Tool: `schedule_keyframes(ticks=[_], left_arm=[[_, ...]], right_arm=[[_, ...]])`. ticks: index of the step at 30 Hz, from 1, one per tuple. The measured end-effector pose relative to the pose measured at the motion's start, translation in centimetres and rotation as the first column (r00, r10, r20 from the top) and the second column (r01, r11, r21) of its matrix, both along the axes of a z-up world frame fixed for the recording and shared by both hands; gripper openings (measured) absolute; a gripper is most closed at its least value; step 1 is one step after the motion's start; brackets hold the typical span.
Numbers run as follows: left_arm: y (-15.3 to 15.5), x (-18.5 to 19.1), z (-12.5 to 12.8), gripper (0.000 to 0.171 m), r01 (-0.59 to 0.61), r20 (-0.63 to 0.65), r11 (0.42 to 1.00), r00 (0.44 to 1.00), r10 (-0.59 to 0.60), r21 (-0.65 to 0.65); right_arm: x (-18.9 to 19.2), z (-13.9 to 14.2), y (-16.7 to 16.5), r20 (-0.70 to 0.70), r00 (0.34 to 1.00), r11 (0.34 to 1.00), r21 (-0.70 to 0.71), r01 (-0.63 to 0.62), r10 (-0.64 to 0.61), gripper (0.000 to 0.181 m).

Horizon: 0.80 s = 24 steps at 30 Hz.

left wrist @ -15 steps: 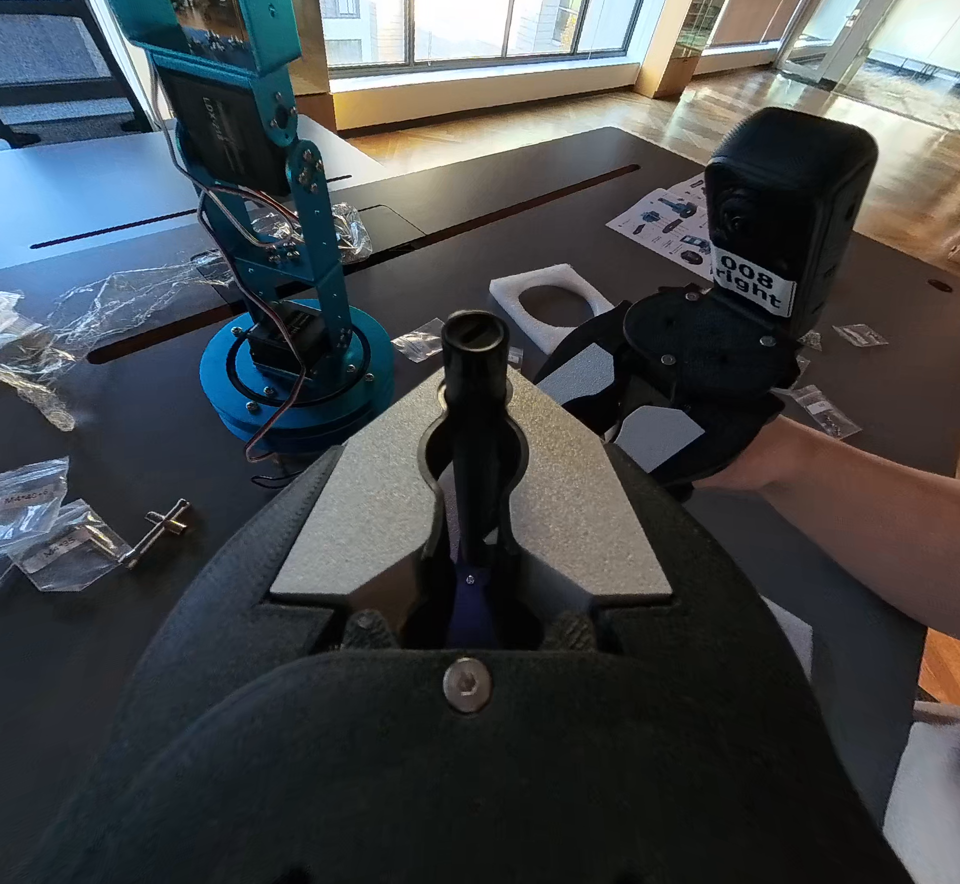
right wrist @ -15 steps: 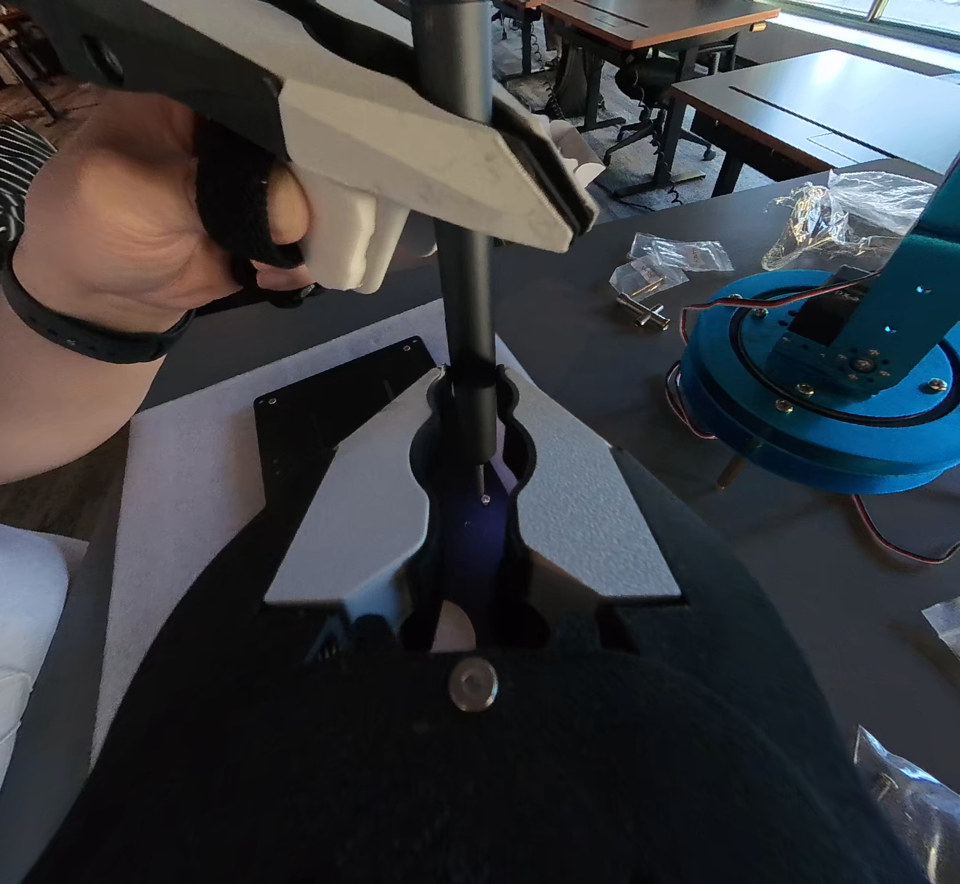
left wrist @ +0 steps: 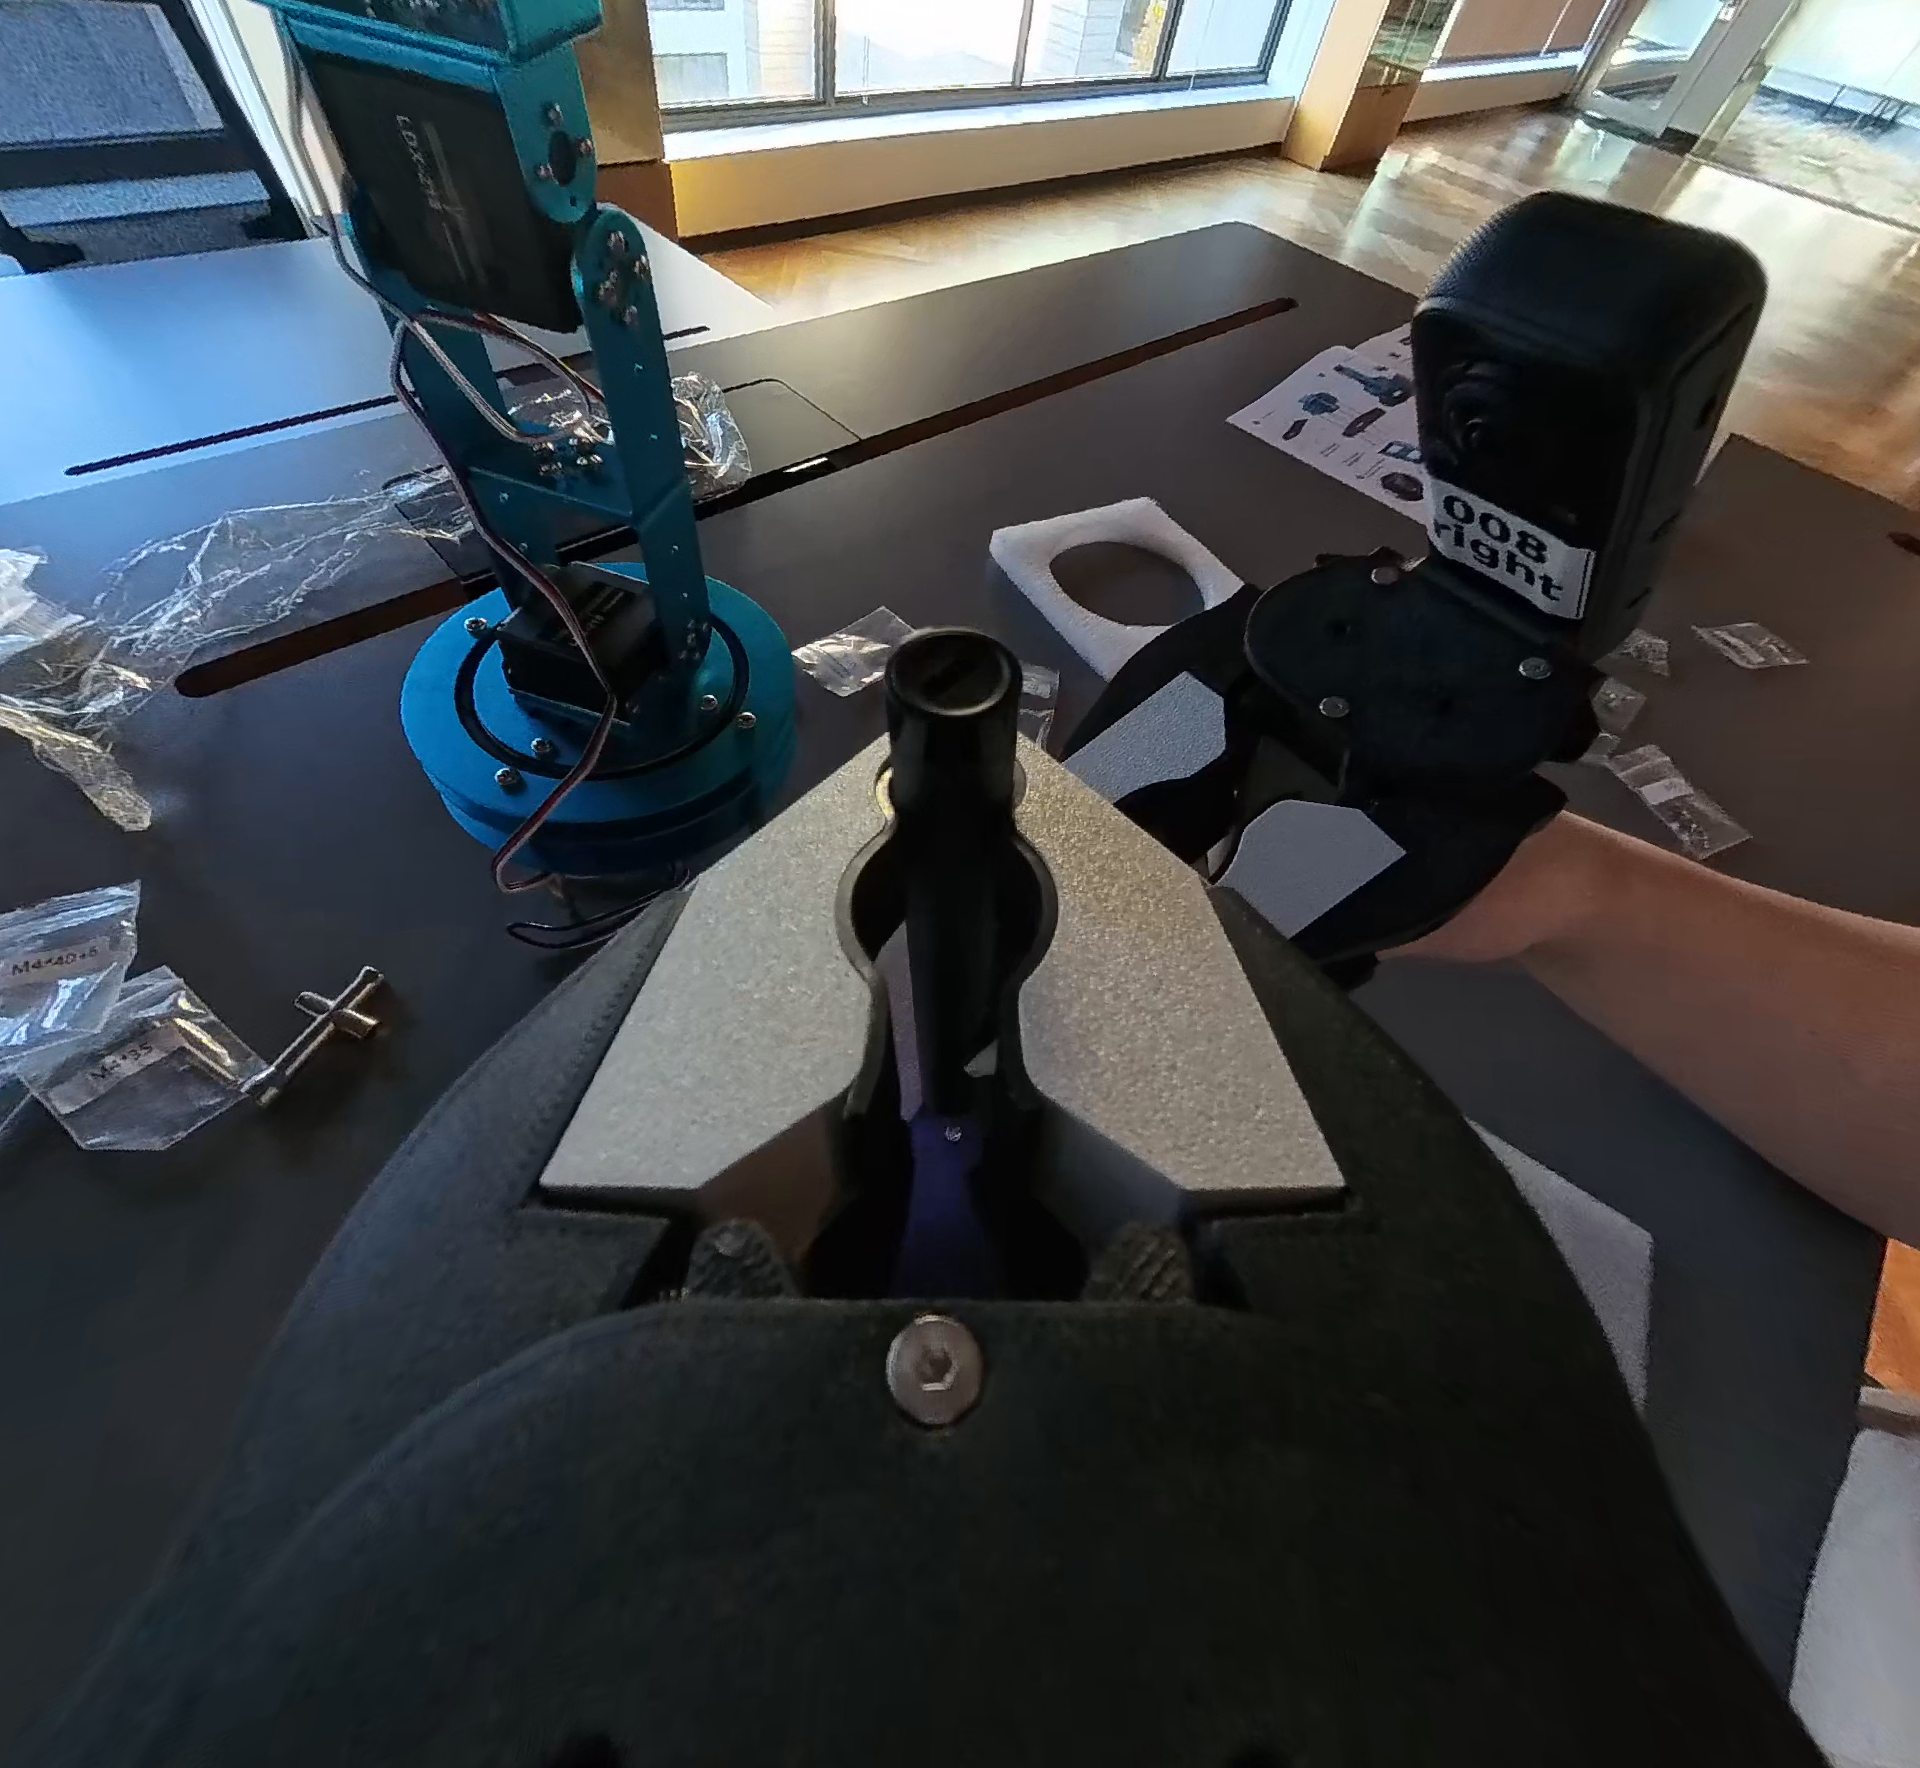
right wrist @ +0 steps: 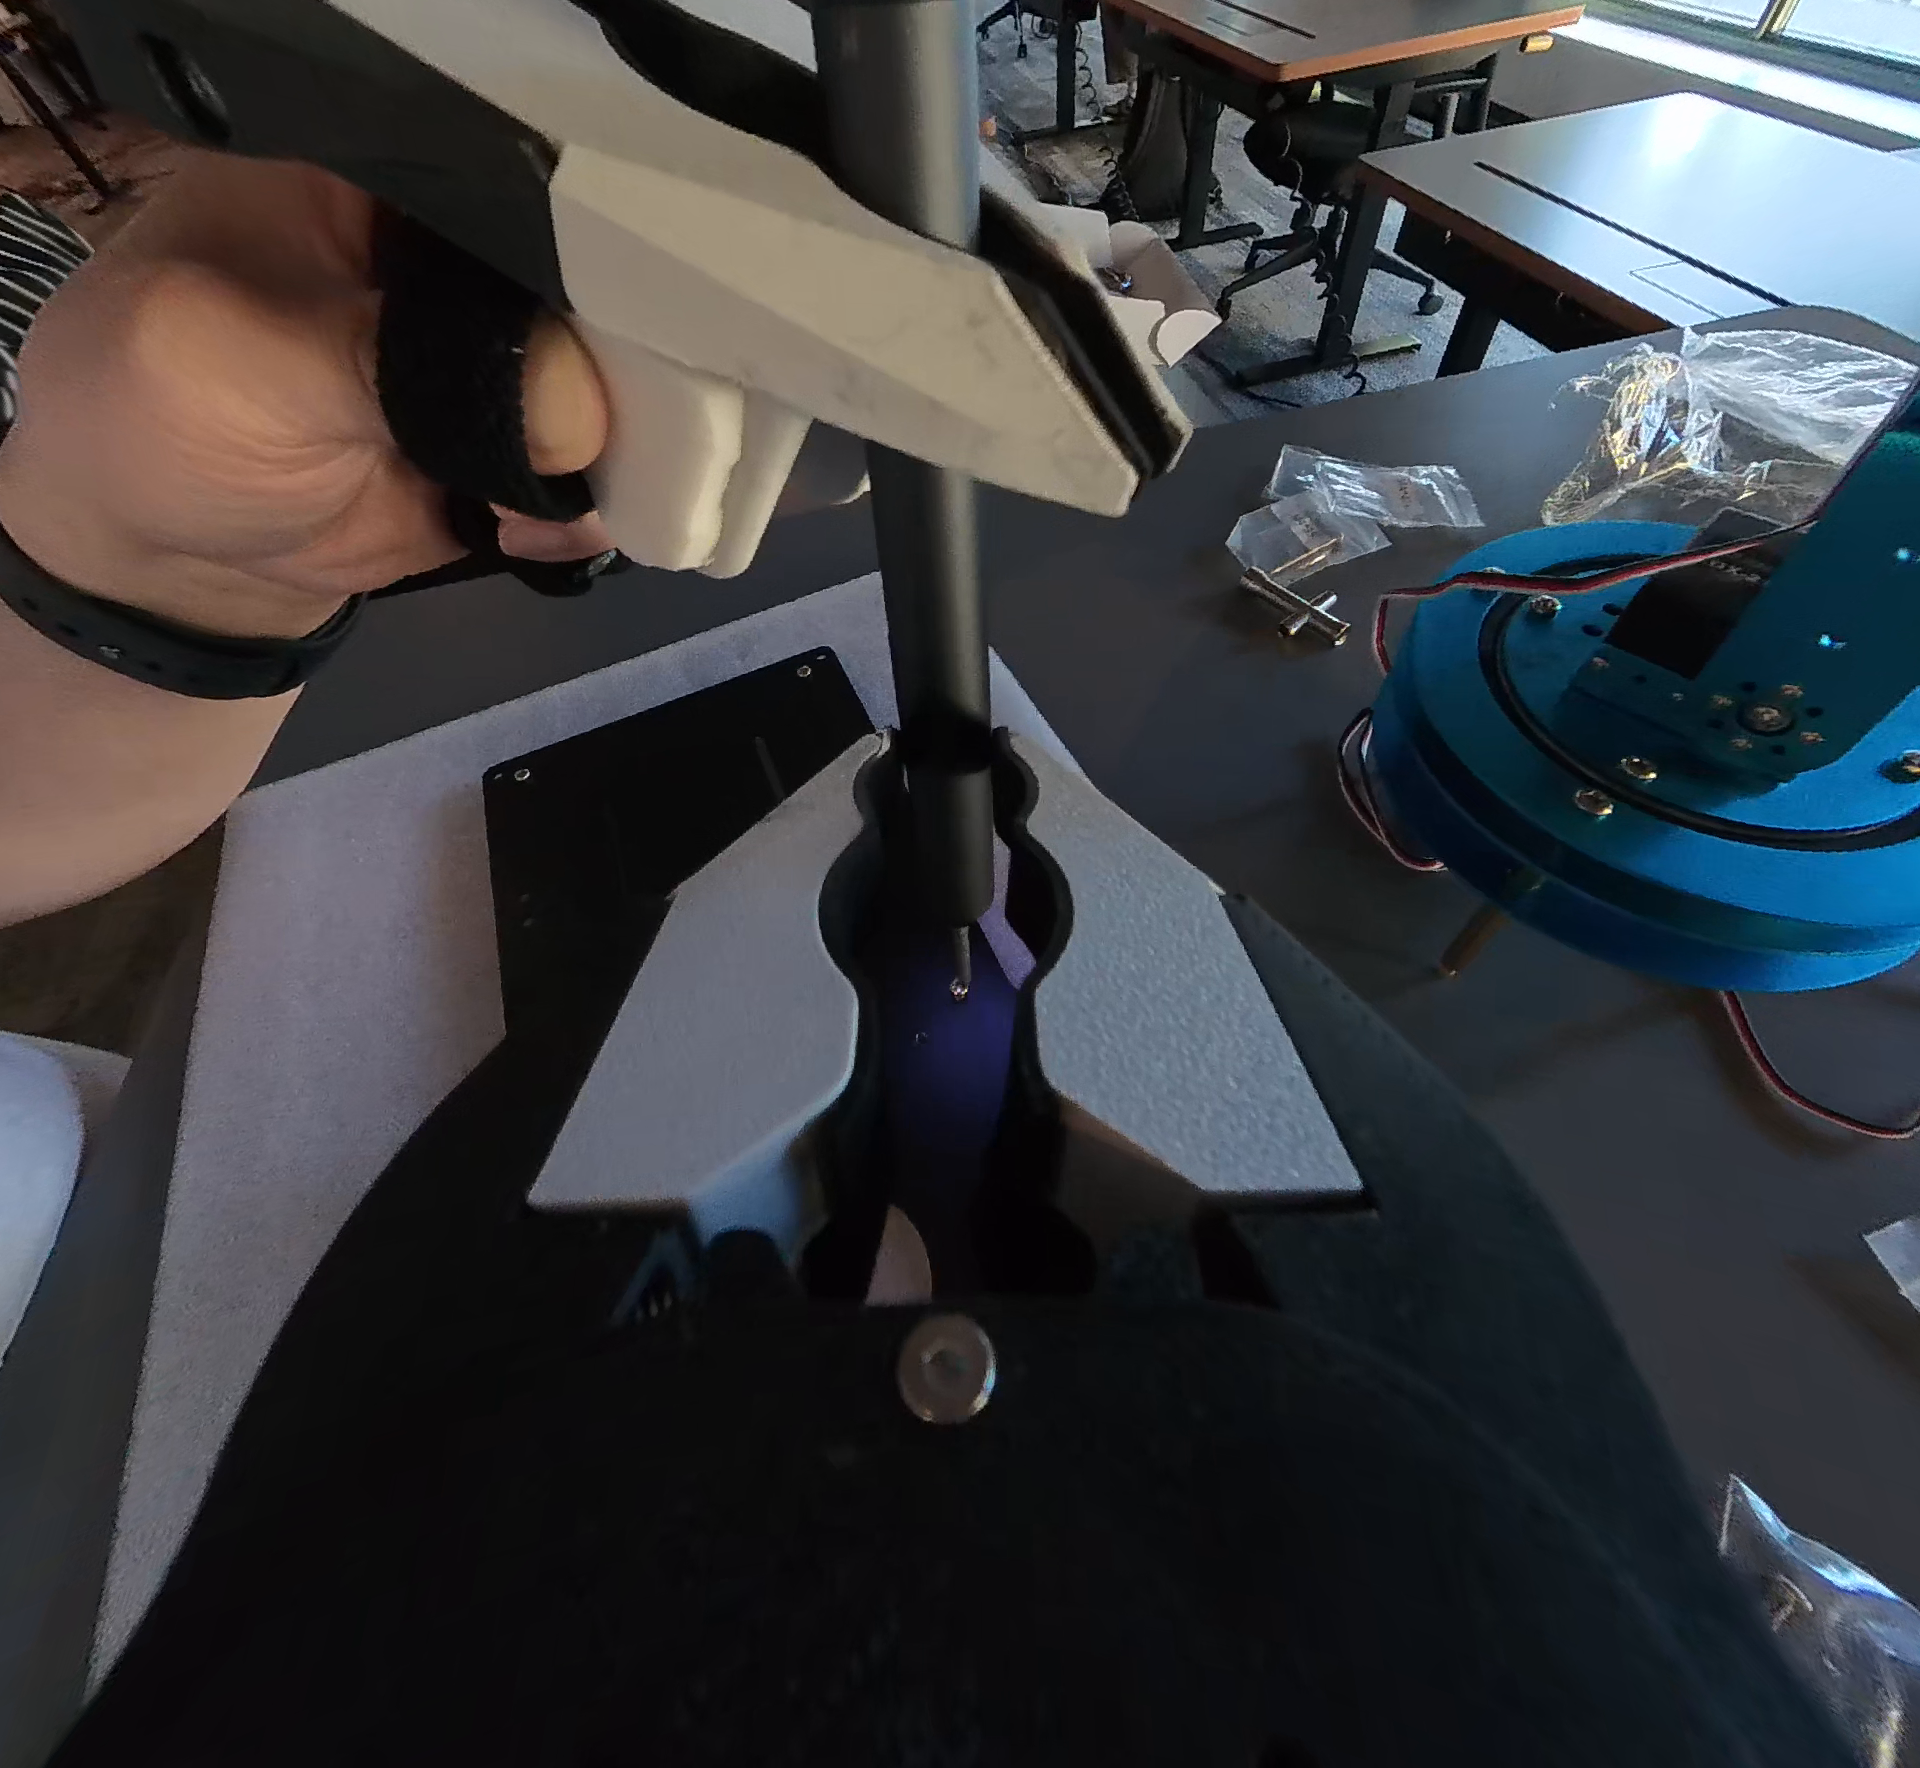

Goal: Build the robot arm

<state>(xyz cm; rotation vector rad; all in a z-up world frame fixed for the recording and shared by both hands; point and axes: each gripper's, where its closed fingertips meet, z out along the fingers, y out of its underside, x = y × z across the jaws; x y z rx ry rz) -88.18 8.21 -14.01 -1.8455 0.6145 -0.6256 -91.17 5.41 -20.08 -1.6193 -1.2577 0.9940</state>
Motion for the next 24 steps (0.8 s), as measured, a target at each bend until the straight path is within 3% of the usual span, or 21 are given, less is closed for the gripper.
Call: schedule_keyframes(ticks=[24], left_arm=[[-0.29,0.07,-0.22,0.009,0.019,0.016,1.000,1.000,-0.020,0.007]], right_arm=[[0.00,-0.46,-0.25,0.033,0.999,1.000,0.015,-0.018,0.017,0.016]])
